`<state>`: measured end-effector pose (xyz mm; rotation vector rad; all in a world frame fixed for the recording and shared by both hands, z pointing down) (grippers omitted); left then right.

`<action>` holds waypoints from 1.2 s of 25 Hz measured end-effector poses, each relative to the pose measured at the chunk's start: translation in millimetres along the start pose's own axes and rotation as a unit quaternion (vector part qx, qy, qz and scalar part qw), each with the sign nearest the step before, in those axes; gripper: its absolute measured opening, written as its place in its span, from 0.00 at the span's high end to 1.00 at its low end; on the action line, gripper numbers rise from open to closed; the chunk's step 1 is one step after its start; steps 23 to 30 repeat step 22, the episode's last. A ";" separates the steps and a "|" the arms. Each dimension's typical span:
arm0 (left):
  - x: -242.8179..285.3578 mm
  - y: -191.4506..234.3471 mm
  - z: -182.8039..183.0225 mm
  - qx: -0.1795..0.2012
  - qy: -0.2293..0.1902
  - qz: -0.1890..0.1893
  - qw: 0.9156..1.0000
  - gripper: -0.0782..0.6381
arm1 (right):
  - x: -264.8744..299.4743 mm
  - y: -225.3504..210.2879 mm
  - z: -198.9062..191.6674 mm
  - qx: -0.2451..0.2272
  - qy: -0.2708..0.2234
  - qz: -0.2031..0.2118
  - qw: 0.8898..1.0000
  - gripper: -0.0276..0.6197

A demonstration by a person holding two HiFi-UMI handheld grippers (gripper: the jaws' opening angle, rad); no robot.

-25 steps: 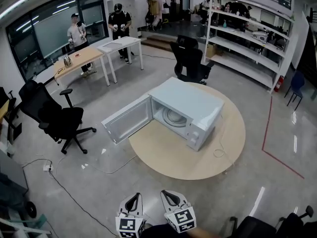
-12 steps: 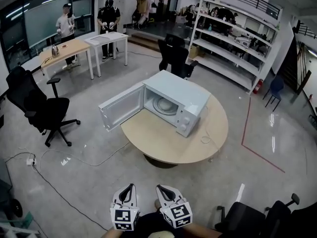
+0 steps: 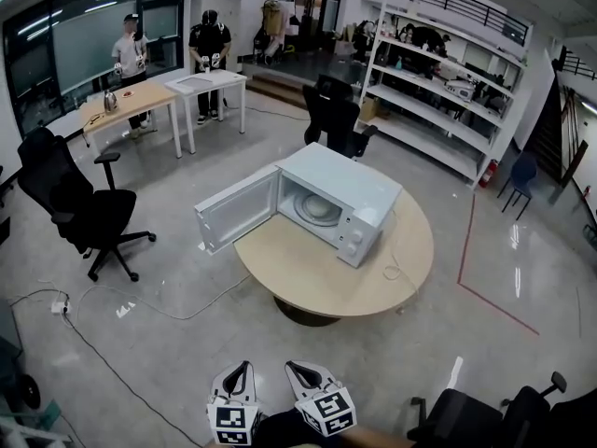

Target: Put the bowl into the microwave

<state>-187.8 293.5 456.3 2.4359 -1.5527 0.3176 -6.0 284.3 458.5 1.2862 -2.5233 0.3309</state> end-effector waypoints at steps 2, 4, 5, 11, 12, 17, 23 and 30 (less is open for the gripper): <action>1.2 -1.1 -1.4 0.003 0.001 -0.002 1.000 0.83 | 1.9 -2.3 -0.3 0.004 -0.001 -0.002 1.000 0.93; 3.6 -1.3 -1.8 0.006 0.001 -0.002 1.000 0.83 | 4.2 -3.9 0.1 0.004 -0.004 -0.002 1.000 0.93; 4.8 -1.0 -1.7 0.007 0.002 -0.002 1.000 0.83 | 5.1 -4.4 0.3 0.003 -0.005 -0.002 1.000 0.93; 10.5 1.3 -6.1 0.007 0.001 -0.007 1.000 0.83 | 7.5 -6.7 0.6 0.008 -0.004 -0.006 1.000 0.93; 10.9 1.5 -5.2 0.007 0.004 -0.007 1.000 0.83 | 8.4 -7.4 0.6 0.007 -0.004 -0.008 1.000 0.93; 15.8 5.5 -3.2 0.003 0.008 -0.003 1.000 0.83 | 15.2 -10.6 2.5 0.004 -0.005 -0.009 1.000 0.93; 18.3 13.1 -3.5 0.000 0.007 0.002 1.000 0.83 | 24.5 -9.5 4.4 0.003 -0.007 -0.004 1.000 0.93; 18.3 13.1 -3.5 0.000 0.007 0.002 1.000 0.83 | 24.5 -9.5 4.4 0.003 -0.007 -0.004 1.000 0.93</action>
Point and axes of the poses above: the fingertips, and each gripper's own axes: x forward along the fingers, y to its left, z out of its top, the point moved 10 cm from there along -x, backward along the fingers
